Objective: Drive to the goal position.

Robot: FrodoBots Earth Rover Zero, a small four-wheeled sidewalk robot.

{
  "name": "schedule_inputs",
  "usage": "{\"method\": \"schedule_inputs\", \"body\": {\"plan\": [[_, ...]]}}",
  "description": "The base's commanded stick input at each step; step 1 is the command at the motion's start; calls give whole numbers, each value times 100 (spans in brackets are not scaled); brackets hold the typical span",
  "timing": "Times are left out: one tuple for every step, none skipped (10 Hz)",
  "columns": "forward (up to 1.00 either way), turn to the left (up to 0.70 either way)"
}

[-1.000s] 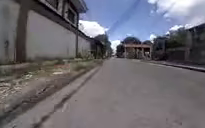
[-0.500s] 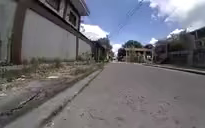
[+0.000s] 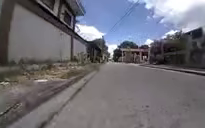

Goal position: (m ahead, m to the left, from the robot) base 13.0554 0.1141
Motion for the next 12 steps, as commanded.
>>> {"method": "schedule_inputs", "body": {"plan": [[70,0],[70,0],[70,0],[70,0],[70,0],[70,0],[70,0],[70,0],[70,0],[70,0],[70,0],[70,0]]}}
